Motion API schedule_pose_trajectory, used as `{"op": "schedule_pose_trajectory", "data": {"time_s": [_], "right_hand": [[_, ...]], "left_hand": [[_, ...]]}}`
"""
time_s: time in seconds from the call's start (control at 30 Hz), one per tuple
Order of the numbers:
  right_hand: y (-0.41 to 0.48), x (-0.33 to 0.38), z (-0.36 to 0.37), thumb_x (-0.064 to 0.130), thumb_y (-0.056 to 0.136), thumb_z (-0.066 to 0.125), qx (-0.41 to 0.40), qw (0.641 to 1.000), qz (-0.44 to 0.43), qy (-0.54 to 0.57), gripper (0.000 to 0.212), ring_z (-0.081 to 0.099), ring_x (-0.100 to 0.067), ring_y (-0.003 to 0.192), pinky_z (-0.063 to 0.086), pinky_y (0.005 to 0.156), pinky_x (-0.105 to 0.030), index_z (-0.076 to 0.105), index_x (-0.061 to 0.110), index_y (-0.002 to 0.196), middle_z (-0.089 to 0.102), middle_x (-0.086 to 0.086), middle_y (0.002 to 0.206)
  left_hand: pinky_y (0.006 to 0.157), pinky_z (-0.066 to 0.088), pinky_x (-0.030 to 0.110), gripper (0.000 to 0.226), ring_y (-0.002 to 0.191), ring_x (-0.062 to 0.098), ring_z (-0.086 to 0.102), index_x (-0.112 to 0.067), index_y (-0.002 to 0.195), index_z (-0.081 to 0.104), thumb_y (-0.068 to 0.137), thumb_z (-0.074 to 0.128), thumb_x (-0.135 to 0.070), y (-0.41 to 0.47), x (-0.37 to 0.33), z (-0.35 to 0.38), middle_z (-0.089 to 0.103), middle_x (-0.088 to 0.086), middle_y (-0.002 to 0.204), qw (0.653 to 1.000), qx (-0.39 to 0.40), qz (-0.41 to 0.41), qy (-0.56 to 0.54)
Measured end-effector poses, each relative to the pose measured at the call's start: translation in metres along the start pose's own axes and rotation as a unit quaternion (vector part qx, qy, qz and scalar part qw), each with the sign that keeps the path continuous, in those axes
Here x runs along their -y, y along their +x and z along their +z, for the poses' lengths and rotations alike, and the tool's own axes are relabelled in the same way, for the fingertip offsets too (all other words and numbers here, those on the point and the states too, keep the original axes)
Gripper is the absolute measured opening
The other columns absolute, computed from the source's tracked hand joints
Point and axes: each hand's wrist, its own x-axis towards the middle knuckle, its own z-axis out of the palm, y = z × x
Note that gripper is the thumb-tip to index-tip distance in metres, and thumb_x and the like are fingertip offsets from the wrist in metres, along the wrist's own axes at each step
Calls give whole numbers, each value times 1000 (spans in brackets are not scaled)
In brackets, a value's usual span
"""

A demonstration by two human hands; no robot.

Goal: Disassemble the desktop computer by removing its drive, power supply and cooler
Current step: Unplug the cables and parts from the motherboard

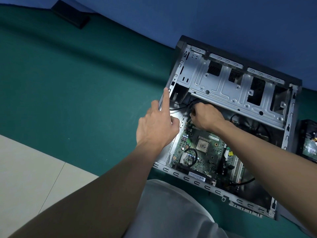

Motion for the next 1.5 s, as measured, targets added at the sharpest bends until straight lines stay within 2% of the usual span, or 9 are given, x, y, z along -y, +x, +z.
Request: {"op": "schedule_pose_trajectory", "data": {"time_s": [0.1, 0.23, 0.37, 0.67, 0.8, 0.93, 1.07, 1.27, 1.5], "right_hand": [[2, -3, -3, 15, 89, 55, 23, 999, -2, 46, 12, 49, -14, 64, 34, 51, -27, 49, 22, 81, 53, 3, 75], [-2, -8, -2, 17, 88, 63, 5, 991, -7, 136, 20, 57, -14, 73, 43, 64, -27, 53, 28, 74, 61, 6, 82], [-24, -13, 0, 30, 86, 70, -58, 973, -10, 221, 21, 53, 3, 57, 31, 46, -10, 54, 33, 72, 62, 14, 74], [-48, -22, 0, 36, 92, 60, -90, 890, 97, 436, 22, 49, -7, 50, 34, 50, -25, 58, 18, 79, 57, 4, 66], [-46, -18, 7, 31, 102, 41, -70, 927, 58, 363, 23, 50, -13, 67, 35, 58, -27, 46, 20, 82, 58, 2, 77], [-33, -8, 11, 22, 99, 48, -104, 985, -53, 124, 13, 50, -20, 80, 35, 67, -28, 56, 13, 97, 49, 3, 86], [-22, 2, 13, 8, 87, 53, -88, 994, -55, -46, 17, 46, -27, 67, 31, 55, -28, 65, 11, 99, 49, -3, 84], [-10, 13, 16, 10, 81, 46, -43, 991, -55, -110, 15, 50, -31, 64, 38, 59, -32, 47, 12, 66, 66, -14, 84], [-6, 20, 23, 11, 87, 45, -40, 990, -44, -128, 15, 49, -28, 63, 37, 58, -31, 59, 12, 83, 67, -11, 84]], "left_hand": [[60, 32, 36, 82, 72, 21, 41, -25, 155, -4, 90, 44, -38, 0, 0, 0, 49, 9, 118, 1000, 2, -1, -3], [60, 33, 36, 81, 72, 22, 42, -24, 155, -3, 90, 44, -38, 0, -1, -1, 49, 10, 118, 1000, 3, 0, -4], [60, 34, 36, 81, 71, 22, 43, -25, 154, -5, 90, 43, -38, 1, 0, -1, 49, 9, 118, 1000, 4, -1, -5], [59, 33, 35, 81, 70, 21, 43, -25, 155, -5, 91, 43, -38, 1, 0, -1, 49, 9, 116, 1000, 5, -1, -7], [60, 34, 36, 81, 71, 22, 44, -26, 154, -5, 91, 43, -38, 0, 0, -1, 48, 9, 117, 1000, 5, -4, -10], [61, 32, 36, 81, 71, 22, 42, -27, 154, -5, 91, 44, -38, 0, 0, 0, 49, 9, 116, 1000, 3, -4, -10], [60, 32, 36, 81, 71, 21, 42, -26, 154, -6, 91, 43, -38, 1, 0, 0, 49, 9, 117, 1000, 4, -5, -10], [60, 34, 37, 81, 73, 23, 43, -26, 154, -7, 90, 42, -37, 1, -1, 1, 48, 9, 117, 1000, 6, -6, -6], [61, 35, 36, 80, 78, 25, 51, -27, 154, -5, 90, 43, -37, 0, -1, 0, 48, 8, 118, 1000, 5, -6, -16]]}}
